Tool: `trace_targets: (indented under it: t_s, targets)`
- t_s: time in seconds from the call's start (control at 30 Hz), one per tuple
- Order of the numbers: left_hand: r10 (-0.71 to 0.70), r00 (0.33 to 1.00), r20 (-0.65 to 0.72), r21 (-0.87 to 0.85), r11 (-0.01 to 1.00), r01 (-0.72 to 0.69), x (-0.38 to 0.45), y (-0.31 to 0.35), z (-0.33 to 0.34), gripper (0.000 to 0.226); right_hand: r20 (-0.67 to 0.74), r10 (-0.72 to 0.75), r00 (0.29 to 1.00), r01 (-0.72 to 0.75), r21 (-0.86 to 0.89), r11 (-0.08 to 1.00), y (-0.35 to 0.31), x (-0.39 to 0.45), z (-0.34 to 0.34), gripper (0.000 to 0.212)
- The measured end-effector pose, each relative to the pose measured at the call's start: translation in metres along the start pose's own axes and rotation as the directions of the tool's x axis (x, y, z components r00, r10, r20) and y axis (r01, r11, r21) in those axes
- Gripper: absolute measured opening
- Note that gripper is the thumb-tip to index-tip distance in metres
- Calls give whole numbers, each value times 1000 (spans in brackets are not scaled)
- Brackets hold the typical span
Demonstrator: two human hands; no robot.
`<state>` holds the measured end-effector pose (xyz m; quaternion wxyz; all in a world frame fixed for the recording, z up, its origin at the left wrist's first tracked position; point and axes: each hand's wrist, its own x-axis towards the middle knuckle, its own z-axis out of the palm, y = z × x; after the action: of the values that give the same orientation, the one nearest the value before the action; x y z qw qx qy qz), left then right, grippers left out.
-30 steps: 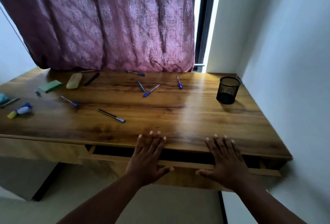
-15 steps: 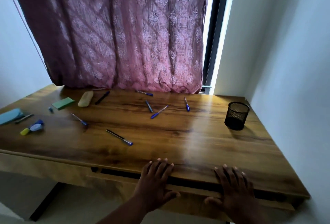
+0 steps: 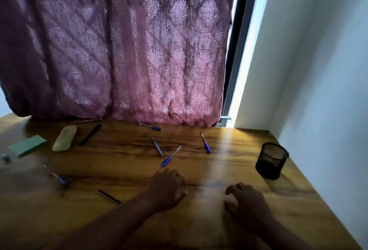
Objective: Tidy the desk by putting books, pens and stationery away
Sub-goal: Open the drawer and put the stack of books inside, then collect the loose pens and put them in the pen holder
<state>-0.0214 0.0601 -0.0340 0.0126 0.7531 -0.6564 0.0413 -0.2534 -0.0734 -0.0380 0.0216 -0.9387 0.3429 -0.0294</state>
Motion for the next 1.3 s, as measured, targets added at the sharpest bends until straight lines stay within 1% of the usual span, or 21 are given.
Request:
trace_targets:
  t_s: [0.07,0.13,0.2,0.3,0.43,0.6,0.67,0.7,0.77,0.83,0.87,0.9,0.93,0.97,1.0,1.07,1.1,1.17,1.2,1.23,1.3]
  targets:
    - [-117,993,24,13,993,117,31,-36,-5,53,-35,13,999,-13,4,1000,-12,44,-8,36]
    - [-182,982,53,5,983,182,57,-59,-7,40,-75,27,997,-27,-1,1000,-19,79,-13,35]
    - [-235,969,75,-25,971,238,73,-72,-5,38,-95,31,995,-32,-13,999,-23,111,-12,37]
    - [-313,946,90,-32,948,317,86,-77,2,39,-96,55,994,-53,29,998,-27,144,-9,42]
    - [-407,907,111,-115,901,418,96,-72,13,24,-49,120,992,-118,40,992,-21,177,2,45]
    - [-496,860,121,-147,848,510,103,-71,12,23,-35,160,986,-155,113,981,-14,204,17,39]
    - [-524,845,106,-206,820,534,106,-76,3,25,-41,194,980,-187,144,972,-12,213,22,32]
    - [-543,834,97,-273,791,547,107,-78,-3,23,-47,199,979,-191,140,972,-11,216,23,29]
    - [-570,818,79,-475,699,534,109,-83,-17,17,-61,193,979,-185,123,975,-9,220,24,25]
    - [-592,803,70,-696,547,464,116,-85,-29,15,-49,232,971,-218,200,955,-5,220,19,19]
    - [-600,795,90,-820,409,401,120,-85,-34,15,-56,256,965,-234,257,938,0,220,12,17]
    - [-597,792,126,-919,231,320,125,-83,-40,15,-90,273,958,-232,321,918,6,218,2,16]
    - [-576,802,159,-973,46,226,130,-80,-47,15,-148,296,944,-216,404,889,12,215,-12,17]
    - [-537,825,177,-984,-110,139,138,-74,-54,15,-214,335,918,-190,505,842,22,210,-29,19]
    - [-508,843,178,-973,-218,75,147,-66,-61,12,-269,388,881,-154,613,775,31,202,-50,19]
    - [-485,856,178,-946,-324,13,172,-44,-76,12,-318,506,802,-64,796,601,59,180,-98,18]
    - [-460,872,170,-931,-365,-11,185,-32,-83,11,-314,539,781,-3,862,507,75,169,-120,19]
    - [-368,920,138,-900,-434,-39,214,1,-99,10,-315,553,772,133,930,344,110,141,-162,23]
    - [-322,939,121,-895,-445,-37,229,20,-106,12,-315,554,770,171,939,297,125,128,-179,25]
    - [-276,955,106,-897,-441,-28,243,40,-112,12,-321,553,769,190,940,282,140,117,-194,27]
    - [-176,982,69,-905,-426,-13,265,77,-122,12,-349,553,757,185,925,332,160,102,-210,27]
